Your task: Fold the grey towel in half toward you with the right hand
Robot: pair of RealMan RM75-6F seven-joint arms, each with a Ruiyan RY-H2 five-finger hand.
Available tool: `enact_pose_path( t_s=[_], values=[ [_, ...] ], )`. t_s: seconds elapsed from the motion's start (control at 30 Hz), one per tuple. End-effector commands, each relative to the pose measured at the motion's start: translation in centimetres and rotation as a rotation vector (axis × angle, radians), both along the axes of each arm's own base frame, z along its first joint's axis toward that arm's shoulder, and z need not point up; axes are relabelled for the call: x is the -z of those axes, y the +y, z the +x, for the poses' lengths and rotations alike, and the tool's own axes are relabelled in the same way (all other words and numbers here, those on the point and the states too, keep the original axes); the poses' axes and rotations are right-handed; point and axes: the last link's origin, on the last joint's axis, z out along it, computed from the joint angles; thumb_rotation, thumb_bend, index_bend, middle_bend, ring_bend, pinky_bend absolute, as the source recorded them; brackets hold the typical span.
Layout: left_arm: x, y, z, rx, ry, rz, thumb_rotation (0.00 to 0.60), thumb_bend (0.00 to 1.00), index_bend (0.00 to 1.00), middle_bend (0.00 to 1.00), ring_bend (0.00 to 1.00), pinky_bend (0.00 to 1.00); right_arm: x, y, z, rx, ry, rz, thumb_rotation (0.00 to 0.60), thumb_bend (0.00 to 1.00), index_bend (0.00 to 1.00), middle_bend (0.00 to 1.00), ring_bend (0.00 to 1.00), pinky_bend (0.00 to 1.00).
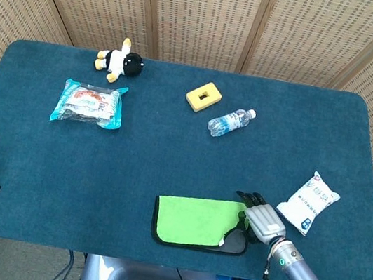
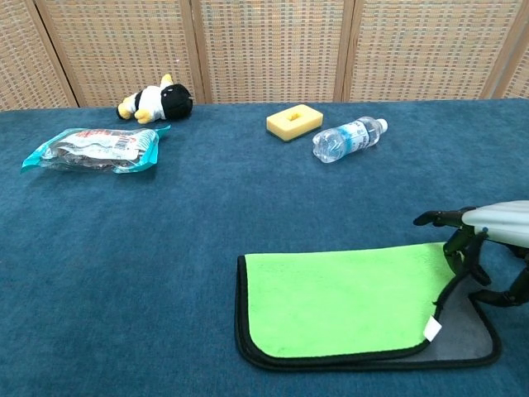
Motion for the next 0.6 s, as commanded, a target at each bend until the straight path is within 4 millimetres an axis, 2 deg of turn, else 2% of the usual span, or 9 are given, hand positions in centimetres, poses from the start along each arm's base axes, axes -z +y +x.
enact_pose_path(
  t_s=[0.03, 0.37, 0.6],
  values=[
    [0.0, 0.0, 0.0, 0.000, 0.002, -0.001, 0.600, 0.21, 0.00, 0.00, 0.00, 0.00, -0.3, 0.7, -1.1, 0.003, -0.004, -0.003, 0.600, 0.45, 0.67, 0.00, 0.00, 0.00],
    [0.2, 0.0, 0.1, 0.002, 0.005, -0.004, 0.600, 0.21, 0.00, 0.00, 0.00, 0.00, -0.1, 2.0, -2.5, -0.029, -0.003, 0.004, 0.600, 0.45, 0.67, 0.00, 0.00, 0.00],
    [0.2, 0.0, 0.1, 0.002, 0.006, -0.003, 0.600, 0.21, 0.00, 0.00, 0.00, 0.00, 0.0, 2.9, -2.5, -0.045, -0.021, 0.010, 0.600, 0.45, 0.67, 0.00, 0.00, 0.00]
  ],
)
